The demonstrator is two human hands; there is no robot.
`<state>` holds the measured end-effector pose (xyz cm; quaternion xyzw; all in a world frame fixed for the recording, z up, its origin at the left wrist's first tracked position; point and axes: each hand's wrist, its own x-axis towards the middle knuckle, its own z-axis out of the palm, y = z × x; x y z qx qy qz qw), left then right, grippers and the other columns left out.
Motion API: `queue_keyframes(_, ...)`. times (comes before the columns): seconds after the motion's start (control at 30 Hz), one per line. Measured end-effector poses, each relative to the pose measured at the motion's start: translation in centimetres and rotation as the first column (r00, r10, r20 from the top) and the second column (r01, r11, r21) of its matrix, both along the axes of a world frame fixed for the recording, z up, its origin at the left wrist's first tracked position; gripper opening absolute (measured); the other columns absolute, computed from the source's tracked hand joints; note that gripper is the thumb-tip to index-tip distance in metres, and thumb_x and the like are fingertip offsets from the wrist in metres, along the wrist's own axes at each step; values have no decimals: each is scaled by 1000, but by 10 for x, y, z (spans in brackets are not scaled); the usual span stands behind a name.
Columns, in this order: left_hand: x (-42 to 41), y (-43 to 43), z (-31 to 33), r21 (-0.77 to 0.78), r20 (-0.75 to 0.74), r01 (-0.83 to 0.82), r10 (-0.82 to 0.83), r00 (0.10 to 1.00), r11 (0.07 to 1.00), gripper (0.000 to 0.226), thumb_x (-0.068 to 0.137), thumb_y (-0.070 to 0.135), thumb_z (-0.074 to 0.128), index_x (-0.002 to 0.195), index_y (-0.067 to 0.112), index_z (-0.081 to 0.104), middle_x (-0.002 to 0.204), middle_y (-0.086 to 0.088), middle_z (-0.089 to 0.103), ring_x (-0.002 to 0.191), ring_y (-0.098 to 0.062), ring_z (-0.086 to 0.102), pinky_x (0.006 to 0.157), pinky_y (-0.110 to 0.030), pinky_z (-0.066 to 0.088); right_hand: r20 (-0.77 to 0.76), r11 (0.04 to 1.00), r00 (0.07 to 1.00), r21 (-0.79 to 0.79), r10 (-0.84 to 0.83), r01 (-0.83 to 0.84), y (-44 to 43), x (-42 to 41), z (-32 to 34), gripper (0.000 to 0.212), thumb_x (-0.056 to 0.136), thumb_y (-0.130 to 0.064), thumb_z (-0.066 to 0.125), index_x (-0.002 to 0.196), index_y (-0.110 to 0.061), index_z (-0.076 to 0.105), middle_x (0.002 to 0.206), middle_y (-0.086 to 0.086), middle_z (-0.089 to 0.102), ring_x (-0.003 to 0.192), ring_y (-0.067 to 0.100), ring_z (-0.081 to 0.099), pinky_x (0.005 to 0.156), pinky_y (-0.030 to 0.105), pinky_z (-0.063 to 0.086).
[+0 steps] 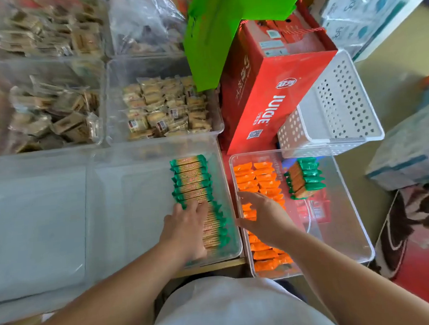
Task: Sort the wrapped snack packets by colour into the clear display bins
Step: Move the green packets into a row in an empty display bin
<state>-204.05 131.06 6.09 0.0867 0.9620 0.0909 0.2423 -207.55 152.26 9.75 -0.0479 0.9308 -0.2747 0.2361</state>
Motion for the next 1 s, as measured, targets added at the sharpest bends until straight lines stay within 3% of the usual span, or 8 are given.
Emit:
queue_keyframes(0.13, -7, -21, 0, 175, 141, -49, 24, 990, 983, 122, 56, 79, 73, 154, 34, 16, 152, 8, 29, 133, -20, 33, 109, -43, 41, -1, 998, 1000, 47, 29, -29, -2, -2, 2, 66, 86, -34, 76, 145, -34, 46, 138, -11, 55, 123, 12, 52, 99, 32, 47)
queue_keyframes(0.23, -4, -33, -3, 283, 244, -99, 29, 969, 954, 117, 61, 74, 76, 155, 40, 16, 156, 10, 24, 141, -17, 23, 116, -44, 31, 17, 998, 999, 48, 41, -42, -2, -5, 1, 65, 87, -34, 76, 144, -34, 47, 141, -11, 53, 123, 12, 52, 100, 31, 46)
queue_keyframes(0.5, 19, -31, -22, 312, 189, -319, 270, 944, 895, 115, 56, 74, 79, 149, 42, 20, 133, 6, 31, 113, -10, 44, 97, -28, 49, 33, 997, 998, 54, 51, -53, -2, -3, -2, 60, 89, -35, 73, 143, -42, 47, 144, -11, 50, 127, 19, 50, 103, 43, 48)
queue_keyframes(0.63, 17, -25, -24, 464, 357, -454, 309, 882, 760, 70, 87, 63, 62, 146, 49, 28, 132, 6, 29, 117, -12, 45, 89, -23, 50, 37, 996, 998, 64, 58, -60, -2, -4, -2, 62, 89, -34, 73, 143, -44, 45, 145, -8, 49, 129, 20, 49, 104, 45, 47)
queue_keyframes(0.73, 12, -28, -29, 522, 370, -595, 466, 804, 612, 33, 103, 45, 43, 135, 46, 52, 126, -2, 47, 118, -23, 55, 93, -40, 55, 33, 996, 998, 64, 54, -56, -3, -4, -2, 62, 89, -34, 73, 143, -45, 45, 144, -9, 49, 129, 20, 49, 103, 45, 48)
queue_keyframes(0.87, 11, -24, -24, 512, 555, -763, 526, 644, 394, 26, 104, 24, 49, 121, 41, 60, 113, -2, 62, 96, -23, 66, 60, -40, 62, 29, 996, 998, 61, 56, -57, -2, -3, -2, 61, 90, -34, 72, 143, -44, 45, 145, -9, 49, 128, 20, 49, 103, 44, 49)
queue_keyframes(0.93, 10, -20, -21, 506, 590, -782, 515, 622, 365, 26, 104, 21, 50, 119, 41, 60, 113, 0, 61, 97, -22, 65, 59, -40, 62, 29, 996, 998, 60, 59, -60, -2, -4, -3, 60, 90, -34, 72, 143, -44, 45, 144, -9, 49, 128, 20, 49, 102, 43, 49)
queue_keyframes(1.0, 10, -17, -24, 506, 506, -729, 525, 684, 461, 26, 103, 27, 51, 124, 41, 59, 117, 2, 56, 104, -22, 61, 66, -40, 62, 32, 997, 998, 55, 60, -61, -1, -4, -3, 60, 90, -35, 72, 143, -43, 46, 144, -9, 49, 128, 20, 50, 102, 43, 49)
